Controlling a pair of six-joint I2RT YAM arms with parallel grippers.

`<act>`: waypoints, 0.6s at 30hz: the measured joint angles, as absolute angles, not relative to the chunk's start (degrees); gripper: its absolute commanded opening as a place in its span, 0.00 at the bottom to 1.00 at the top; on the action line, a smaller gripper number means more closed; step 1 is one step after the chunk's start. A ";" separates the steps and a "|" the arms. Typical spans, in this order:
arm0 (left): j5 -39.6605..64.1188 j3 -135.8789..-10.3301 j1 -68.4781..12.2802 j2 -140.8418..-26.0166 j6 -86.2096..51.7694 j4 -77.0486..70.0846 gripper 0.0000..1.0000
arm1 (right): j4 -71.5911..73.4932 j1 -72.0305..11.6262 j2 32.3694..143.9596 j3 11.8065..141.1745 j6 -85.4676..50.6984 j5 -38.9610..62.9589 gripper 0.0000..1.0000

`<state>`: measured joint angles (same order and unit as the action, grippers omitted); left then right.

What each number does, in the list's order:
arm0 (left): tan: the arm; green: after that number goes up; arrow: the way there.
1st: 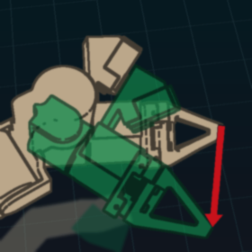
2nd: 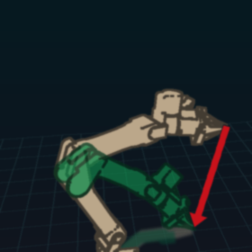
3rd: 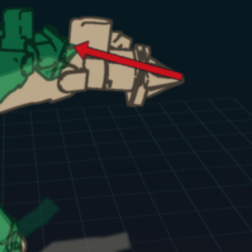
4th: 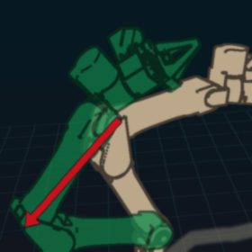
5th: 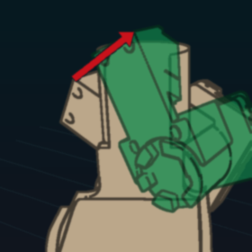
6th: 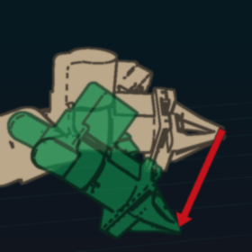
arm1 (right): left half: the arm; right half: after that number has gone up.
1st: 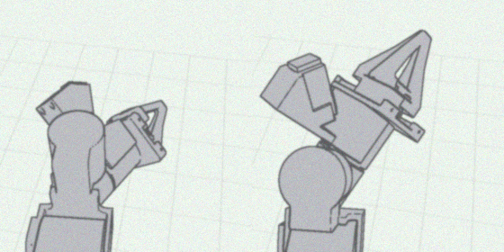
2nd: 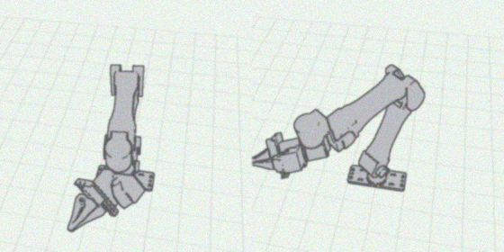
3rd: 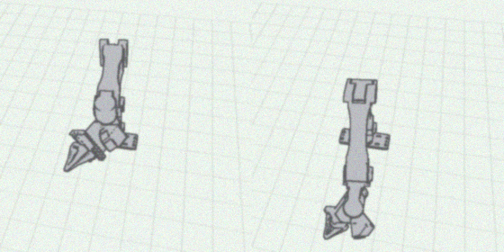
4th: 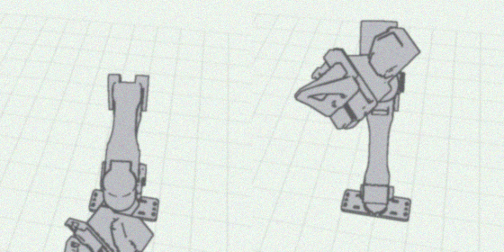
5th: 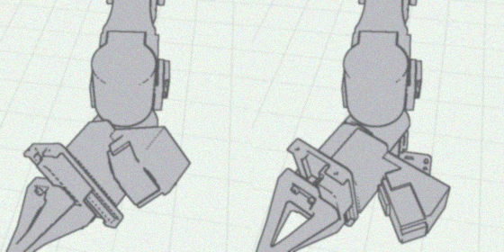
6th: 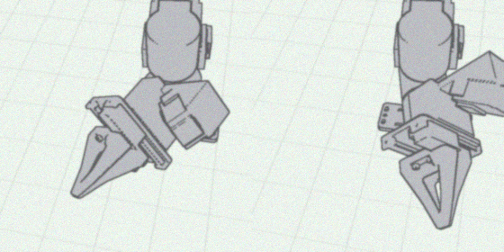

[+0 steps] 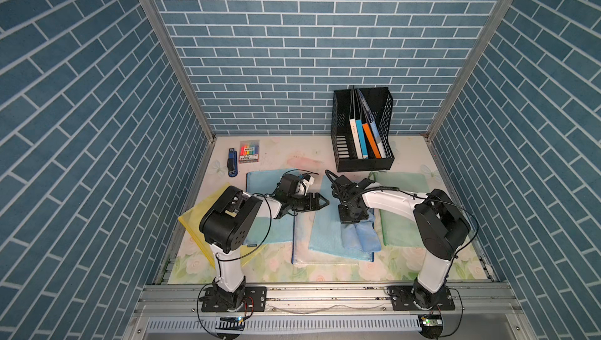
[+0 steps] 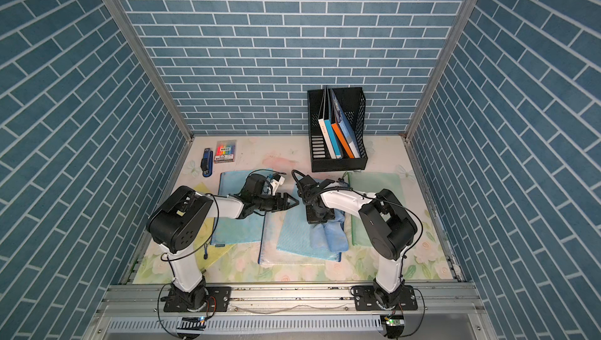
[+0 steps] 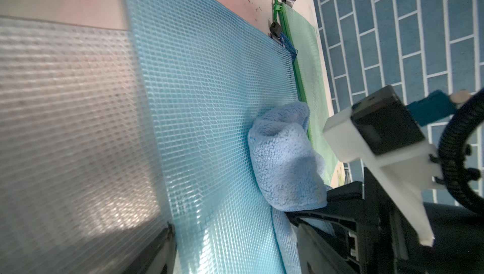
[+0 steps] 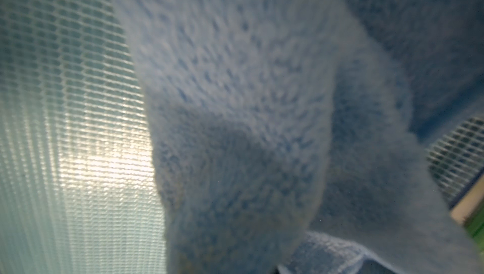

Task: Wipe the document bag
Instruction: Adjust the document bag.

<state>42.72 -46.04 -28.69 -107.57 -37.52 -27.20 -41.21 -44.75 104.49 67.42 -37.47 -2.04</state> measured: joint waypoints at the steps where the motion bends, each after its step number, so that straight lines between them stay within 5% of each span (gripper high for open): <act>1: 43.35 -45.56 -28.77 -107.79 -38.70 -28.60 0.76 | -41.10 -44.75 104.62 67.42 -37.47 -1.91 0.00; 7: 46.50 -42.24 -29.23 -108.60 -46.24 -36.45 0.66 | -40.86 -44.73 104.95 67.42 -37.50 -1.58 0.00; 13: 47.16 -42.17 -29.32 -108.62 -47.75 -37.87 0.37 | -40.86 -44.73 104.99 67.44 -37.47 -1.52 0.00; 18: 46.06 -42.78 -29.34 -108.62 -45.28 -34.52 0.22 | -40.88 -44.73 104.99 67.44 -37.47 -1.54 0.00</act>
